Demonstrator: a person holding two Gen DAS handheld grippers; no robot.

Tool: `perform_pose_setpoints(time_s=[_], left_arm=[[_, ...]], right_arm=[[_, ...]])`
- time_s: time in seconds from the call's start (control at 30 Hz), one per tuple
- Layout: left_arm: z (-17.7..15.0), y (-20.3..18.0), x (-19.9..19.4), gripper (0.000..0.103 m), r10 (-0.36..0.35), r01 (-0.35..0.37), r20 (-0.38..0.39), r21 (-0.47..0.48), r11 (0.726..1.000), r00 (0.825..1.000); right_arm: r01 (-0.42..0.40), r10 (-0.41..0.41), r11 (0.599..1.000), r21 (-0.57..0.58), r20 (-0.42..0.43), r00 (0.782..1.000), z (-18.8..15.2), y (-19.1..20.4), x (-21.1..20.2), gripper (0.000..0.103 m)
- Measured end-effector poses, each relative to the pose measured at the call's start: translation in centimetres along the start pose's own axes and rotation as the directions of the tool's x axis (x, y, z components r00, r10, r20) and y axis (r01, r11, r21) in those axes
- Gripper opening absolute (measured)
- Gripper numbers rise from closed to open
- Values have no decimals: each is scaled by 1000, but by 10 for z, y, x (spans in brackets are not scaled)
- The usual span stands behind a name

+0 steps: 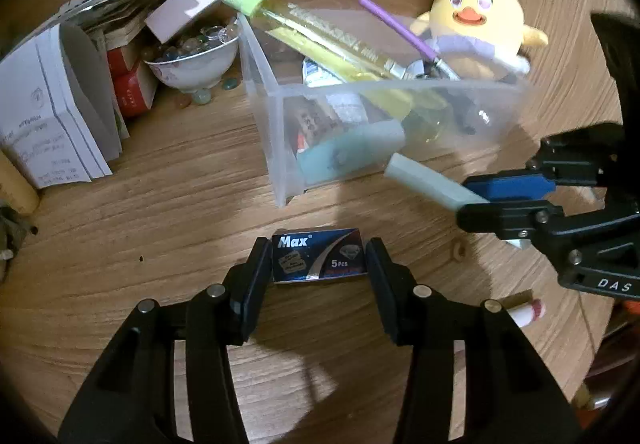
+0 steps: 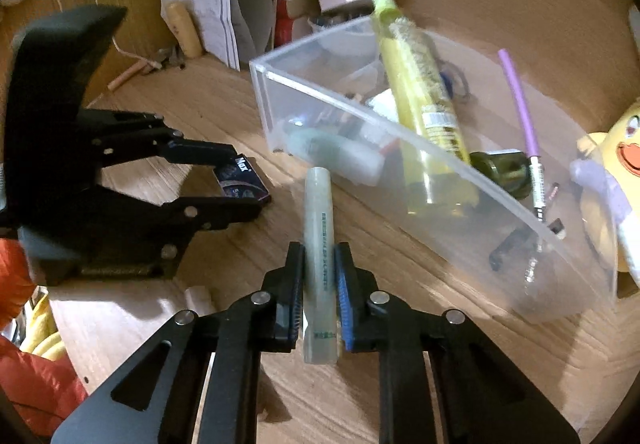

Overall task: Organize objects
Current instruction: 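Lift the Max box and white marker and carry both over the clear box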

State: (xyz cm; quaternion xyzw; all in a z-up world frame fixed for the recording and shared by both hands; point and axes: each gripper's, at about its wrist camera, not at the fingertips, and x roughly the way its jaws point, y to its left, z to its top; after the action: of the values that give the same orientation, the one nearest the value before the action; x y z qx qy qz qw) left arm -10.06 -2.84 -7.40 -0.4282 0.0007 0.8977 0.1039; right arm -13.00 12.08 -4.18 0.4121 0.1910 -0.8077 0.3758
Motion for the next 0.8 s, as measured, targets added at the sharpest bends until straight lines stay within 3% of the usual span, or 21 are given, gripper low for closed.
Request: perform_pose_setpoints(time_s=[0.4, 0.8], left_arm=[[5, -1, -40, 48, 0, 7, 107, -62, 998, 994], [32, -21, -81, 48, 13, -4, 245, -37, 999, 969]], right_arm=[[23, -32, 997, 72, 133, 991, -10, -15, -50, 14], [71, -108, 986, 152, 250, 962, 0, -39, -89, 14]])
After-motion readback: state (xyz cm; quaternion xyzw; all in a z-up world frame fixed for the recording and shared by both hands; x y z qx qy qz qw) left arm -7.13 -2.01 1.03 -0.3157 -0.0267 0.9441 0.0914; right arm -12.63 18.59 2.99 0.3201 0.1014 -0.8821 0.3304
